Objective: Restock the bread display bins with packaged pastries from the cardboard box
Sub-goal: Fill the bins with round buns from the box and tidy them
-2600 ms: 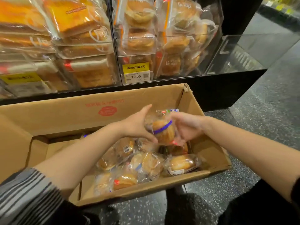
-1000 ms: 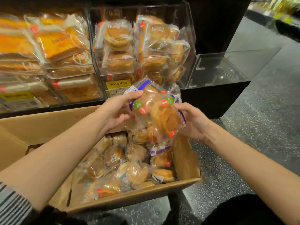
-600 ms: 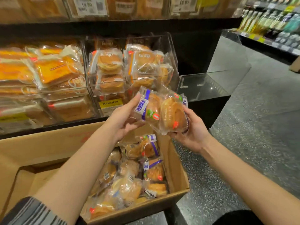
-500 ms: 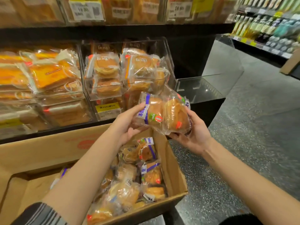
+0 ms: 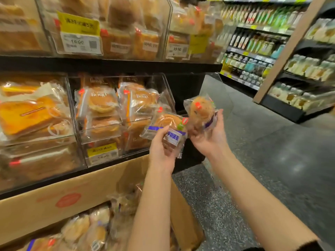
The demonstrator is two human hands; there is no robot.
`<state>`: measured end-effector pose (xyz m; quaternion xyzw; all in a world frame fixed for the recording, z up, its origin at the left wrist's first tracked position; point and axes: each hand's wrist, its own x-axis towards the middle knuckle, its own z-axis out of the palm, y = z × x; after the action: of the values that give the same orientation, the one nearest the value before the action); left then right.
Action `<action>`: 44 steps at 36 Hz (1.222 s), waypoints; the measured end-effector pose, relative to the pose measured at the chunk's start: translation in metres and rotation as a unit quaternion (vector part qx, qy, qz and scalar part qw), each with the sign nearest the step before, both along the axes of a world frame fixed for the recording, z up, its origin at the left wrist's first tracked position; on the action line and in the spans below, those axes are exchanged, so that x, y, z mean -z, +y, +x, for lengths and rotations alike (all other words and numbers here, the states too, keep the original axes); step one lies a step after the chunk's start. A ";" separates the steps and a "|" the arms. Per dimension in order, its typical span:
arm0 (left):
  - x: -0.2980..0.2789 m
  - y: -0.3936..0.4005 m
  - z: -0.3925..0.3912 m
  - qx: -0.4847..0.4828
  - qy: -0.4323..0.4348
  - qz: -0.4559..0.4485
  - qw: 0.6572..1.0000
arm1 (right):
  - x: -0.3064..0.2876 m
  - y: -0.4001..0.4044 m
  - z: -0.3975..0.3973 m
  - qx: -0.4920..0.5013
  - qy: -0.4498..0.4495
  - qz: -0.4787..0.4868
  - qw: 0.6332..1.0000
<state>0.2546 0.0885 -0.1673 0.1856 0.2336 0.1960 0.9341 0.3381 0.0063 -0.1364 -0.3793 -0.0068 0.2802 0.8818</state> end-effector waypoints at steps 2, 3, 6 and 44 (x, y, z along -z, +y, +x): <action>-0.001 0.003 0.003 -0.021 -0.007 -0.017 1.000 | -0.005 0.004 0.008 0.010 0.032 -0.038 0.999; 0.000 0.006 0.003 -0.029 -0.004 -0.018 0.999 | -0.008 0.005 0.012 0.018 0.057 -0.055 0.997; 0.006 0.019 0.004 -0.049 0.020 -0.003 0.999 | -0.017 0.004 0.020 0.039 0.078 -0.108 0.990; -0.046 0.058 0.119 -0.256 0.053 0.369 0.892 | -0.005 0.044 0.242 -0.232 -0.060 -0.075 0.968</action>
<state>0.3736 0.1462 -0.1216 0.4613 0.2333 0.4903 0.7017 0.5799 0.0506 -0.1313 -0.4488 -0.1262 0.4539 0.7594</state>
